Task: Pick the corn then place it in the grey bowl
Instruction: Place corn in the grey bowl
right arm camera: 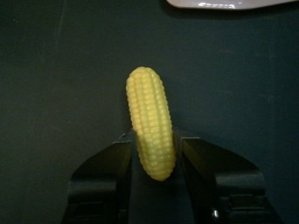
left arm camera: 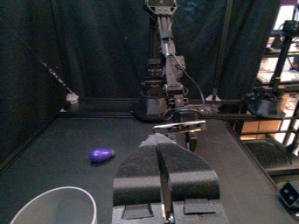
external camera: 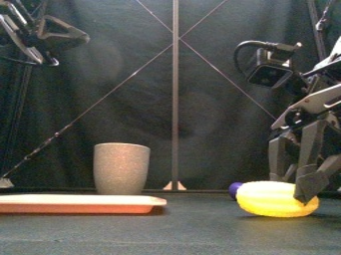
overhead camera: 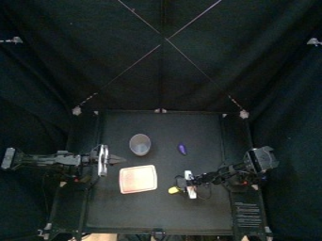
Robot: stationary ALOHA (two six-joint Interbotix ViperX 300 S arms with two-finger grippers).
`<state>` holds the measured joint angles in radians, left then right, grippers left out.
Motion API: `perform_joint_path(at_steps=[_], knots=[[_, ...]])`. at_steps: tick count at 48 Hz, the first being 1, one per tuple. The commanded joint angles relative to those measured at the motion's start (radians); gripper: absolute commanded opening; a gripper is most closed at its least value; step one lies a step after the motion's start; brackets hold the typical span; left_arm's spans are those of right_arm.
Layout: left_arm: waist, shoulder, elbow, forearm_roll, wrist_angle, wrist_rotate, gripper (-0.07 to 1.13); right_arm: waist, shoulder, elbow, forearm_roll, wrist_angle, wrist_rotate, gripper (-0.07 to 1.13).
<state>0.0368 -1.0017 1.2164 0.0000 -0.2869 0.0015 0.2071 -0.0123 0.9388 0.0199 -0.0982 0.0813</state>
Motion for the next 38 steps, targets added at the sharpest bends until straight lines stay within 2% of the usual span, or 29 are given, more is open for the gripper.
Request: perform_joint_path(at_steps=[1, 9, 22, 27, 38], knots=[[0.000, 0.002, -0.015, 0.002, -0.003, 0.000, -0.03, -0.021, -0.020, -0.032, -0.003, -0.002, -0.011, 0.57], [0.000, 0.002, -0.015, 0.002, -0.005, 0.000, -0.03, -0.100, -0.066, -0.084, -0.081, 0.006, -0.014, 0.55], [-0.002, 0.002, -0.015, 0.002, -0.005, 0.000, -0.03, -0.276, -0.140, -0.259, -0.336, 0.002, 0.002, 0.55], [-0.002, 0.002, -0.014, 0.005, -0.005, 0.002, -0.03, -0.325, -0.127, -0.344, -0.368, -0.011, 0.002, 0.55], [-0.003, 0.002, -0.015, 0.009, -0.005, 0.000, -0.03, -0.403, 0.009, -0.541, -0.371, -0.029, 0.002, 0.55]])
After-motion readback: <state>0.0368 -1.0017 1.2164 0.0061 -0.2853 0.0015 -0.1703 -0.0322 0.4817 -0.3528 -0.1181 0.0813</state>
